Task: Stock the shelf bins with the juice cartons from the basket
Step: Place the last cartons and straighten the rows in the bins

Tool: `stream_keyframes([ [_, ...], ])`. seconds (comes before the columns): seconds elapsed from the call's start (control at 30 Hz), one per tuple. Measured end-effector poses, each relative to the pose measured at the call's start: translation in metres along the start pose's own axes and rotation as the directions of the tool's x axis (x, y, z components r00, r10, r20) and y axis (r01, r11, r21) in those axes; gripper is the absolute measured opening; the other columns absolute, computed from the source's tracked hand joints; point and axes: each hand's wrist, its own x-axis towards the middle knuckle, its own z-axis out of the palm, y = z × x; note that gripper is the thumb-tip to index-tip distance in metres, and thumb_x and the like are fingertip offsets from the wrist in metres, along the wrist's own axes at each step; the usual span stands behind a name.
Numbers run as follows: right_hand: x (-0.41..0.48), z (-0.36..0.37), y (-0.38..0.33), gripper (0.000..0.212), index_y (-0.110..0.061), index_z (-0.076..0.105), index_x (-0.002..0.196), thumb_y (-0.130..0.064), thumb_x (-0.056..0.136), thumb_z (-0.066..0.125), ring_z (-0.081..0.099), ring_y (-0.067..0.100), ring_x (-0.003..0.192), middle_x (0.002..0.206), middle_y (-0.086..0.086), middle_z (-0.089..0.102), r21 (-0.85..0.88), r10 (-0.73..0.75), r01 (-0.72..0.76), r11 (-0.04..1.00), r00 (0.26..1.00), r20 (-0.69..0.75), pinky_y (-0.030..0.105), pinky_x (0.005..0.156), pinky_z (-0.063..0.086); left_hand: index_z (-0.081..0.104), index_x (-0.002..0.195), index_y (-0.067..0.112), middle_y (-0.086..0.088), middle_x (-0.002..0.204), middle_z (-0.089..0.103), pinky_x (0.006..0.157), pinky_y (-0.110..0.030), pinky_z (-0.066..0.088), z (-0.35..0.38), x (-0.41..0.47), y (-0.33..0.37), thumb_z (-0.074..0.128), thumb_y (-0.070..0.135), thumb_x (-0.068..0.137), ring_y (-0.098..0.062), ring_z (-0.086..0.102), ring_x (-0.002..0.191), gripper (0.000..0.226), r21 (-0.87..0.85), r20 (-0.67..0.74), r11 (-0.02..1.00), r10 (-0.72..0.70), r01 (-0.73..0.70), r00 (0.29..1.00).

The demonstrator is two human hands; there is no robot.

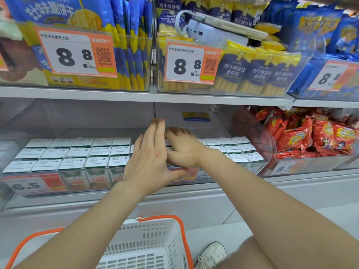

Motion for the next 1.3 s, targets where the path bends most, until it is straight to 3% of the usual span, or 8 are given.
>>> stream_keyframes([
  [0.13,-0.022,-0.009,0.028,0.084,-0.044,0.012,0.162,-0.079,0.088,0.026,0.025,0.035,0.154,0.166,0.007,0.034,-0.12,0.034,-0.047,0.992,0.994,-0.108,0.063,0.123,0.016,0.019,0.164,0.001,-0.019,0.164,0.028,0.126,-0.059,0.02,-0.003,-0.001,0.001,0.042,0.094,0.079,-0.036,0.025,0.156,0.128,0.151,-0.03,0.987,0.053,-0.048,0.998],
  [0.33,-0.04,-0.009,0.05,0.103,-0.031,0.017,0.164,-0.09,0.08,0.01,0.035,0.036,0.148,0.164,0.005,0.039,-0.074,0.221,-0.217,0.973,0.974,0.051,0.061,0.12,0.021,0.057,0.139,0.004,-0.017,0.141,0.056,0.126,-0.062,0.016,0.013,-0.022,0.022,0.046,0.054,0.1,-0.039,0.044,0.144,0.065,0.354,0.046,0.909,0.217,-0.219,0.975],
  [0.57,-0.044,-0.02,0.043,0.092,-0.015,0.019,0.164,-0.078,0.098,0.028,0.036,0.033,0.148,0.164,0.009,0.039,-0.136,0.243,-0.229,0.964,0.966,0.094,0.057,0.116,0.026,0.059,0.135,0.007,-0.009,0.119,0.061,0.128,-0.061,0.007,0.01,-0.022,0.027,0.032,0.054,0.104,-0.033,0.057,0.109,0.062,0.416,0.124,0.889,0.154,-0.192,0.98],
  [0.77,-0.047,-0.014,0.046,0.091,-0.018,0.011,0.166,-0.076,0.099,0.03,0.039,0.031,0.145,0.162,0.008,0.043,-0.111,0.197,-0.192,0.975,0.979,0.044,0.056,0.114,0.027,0.059,0.132,0.008,-0.011,0.12,0.06,0.125,-0.068,0.004,0.006,-0.02,0.037,0.033,0.054,0.101,-0.037,0.052,0.123,0.061,0.426,0.136,0.893,0.092,-0.142,0.986],
  [0.9,-0.056,-0.018,0.053,0.095,-0.026,0.004,0.166,-0.08,0.092,0.028,0.053,0.031,0.129,0.136,0.008,0.064,-0.026,0.122,-0.122,0.992,0.992,-0.032,0.06,0.114,0.029,0.055,0.139,0.0,-0.023,0.14,0.054,0.125,-0.068,0.009,0.009,-0.02,0.048,0.032,0.044,0.099,-0.048,0.038,0.145,0.064,0.402,0.102,0.903,0.118,-0.149,0.988],
  [1.0,-0.062,-0.02,0.081,0.085,-0.036,0.013,0.164,-0.078,0.09,0.024,0.055,0.032,0.127,0.128,0.002,0.068,-0.105,0.147,-0.163,0.981,0.978,-0.148,0.064,0.12,0.02,0.049,0.146,-0.002,-0.026,0.151,0.048,0.127,-0.061,0.015,0.02,-0.016,0.055,0.036,0.04,0.1,-0.047,0.034,0.15,0.063,0.352,0.089,0.913,0.186,-0.206,0.978],
  [1.13,-0.061,-0.021,0.106,0.083,-0.039,0.029,0.16,-0.08,0.088,0.024,0.043,0.035,0.142,0.148,0.004,0.058,-0.074,0.259,-0.266,0.961,0.961,-0.097,0.064,0.123,0.014,0.048,0.151,0.007,-0.021,0.158,0.045,0.125,-0.061,0.019,0.031,-0.008,0.06,0.038,0.054,0.103,-0.04,0.035,0.152,0.067,0.349,0.117,0.905,0.214,-0.242,0.97],
  [1.3,-0.061,-0.035,0.125,0.06,-0.032,0.058,0.139,-0.067,0.097,0.031,0.052,0.036,0.131,0.136,0.007,0.065,-0.09,0.327,-0.335,0.938,0.941,-0.086,0.053,0.113,0.036,0.04,0.155,0.014,-0.017,0.161,0.042,0.121,-0.061,0.026,0.04,-0.004,0.061,0.033,0.055,0.107,-0.038,0.042,0.145,0.064,0.386,0.147,0.89,0.2,-0.243,0.969],
])
